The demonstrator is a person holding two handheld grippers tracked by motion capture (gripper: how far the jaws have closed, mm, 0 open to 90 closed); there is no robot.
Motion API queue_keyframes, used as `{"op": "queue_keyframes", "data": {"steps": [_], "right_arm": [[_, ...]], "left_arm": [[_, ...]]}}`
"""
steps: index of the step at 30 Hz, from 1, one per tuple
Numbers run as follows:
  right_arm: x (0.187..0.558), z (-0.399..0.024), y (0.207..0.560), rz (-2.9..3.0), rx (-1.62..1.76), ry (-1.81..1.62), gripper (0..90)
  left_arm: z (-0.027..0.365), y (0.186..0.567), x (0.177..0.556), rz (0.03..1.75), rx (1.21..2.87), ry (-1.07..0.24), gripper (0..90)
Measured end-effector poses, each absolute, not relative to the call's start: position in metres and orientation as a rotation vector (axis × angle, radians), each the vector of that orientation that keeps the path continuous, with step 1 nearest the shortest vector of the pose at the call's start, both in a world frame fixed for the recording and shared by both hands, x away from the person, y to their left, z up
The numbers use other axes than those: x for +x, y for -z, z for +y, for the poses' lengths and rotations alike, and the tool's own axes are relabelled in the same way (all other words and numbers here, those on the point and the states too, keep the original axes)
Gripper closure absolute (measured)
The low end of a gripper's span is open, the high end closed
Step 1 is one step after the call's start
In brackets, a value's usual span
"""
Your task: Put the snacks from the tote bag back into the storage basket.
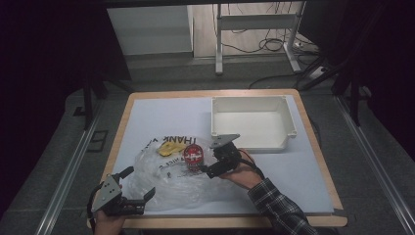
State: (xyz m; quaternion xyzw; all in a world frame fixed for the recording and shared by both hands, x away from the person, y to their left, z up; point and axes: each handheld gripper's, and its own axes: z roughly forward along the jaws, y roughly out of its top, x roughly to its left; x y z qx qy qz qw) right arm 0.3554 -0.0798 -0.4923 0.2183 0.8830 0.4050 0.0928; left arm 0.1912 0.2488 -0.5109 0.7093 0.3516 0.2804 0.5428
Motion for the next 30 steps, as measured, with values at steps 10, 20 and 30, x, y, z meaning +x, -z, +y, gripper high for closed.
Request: {"op": "queue_keyframes", "data": {"steps": [10,20,30], "right_arm": [[0.362,-0.062,0.493,2.658,0.615,-1.140,10.6],[0.365,-0.039,0.500,2.685,0.595,-1.053,10.7],[0.370,-0.023,0.509,2.691,0.591,-1.016,14.6]], "left_arm": [[0.249,0.511,0.191,0.834,1.683,-0.666,0.0],[0.249,0.511,0.191,0.833,1.683,-0.666,0.0],[0.249,0.511,0.191,0.831,1.683,-0.665,0.0]]}}
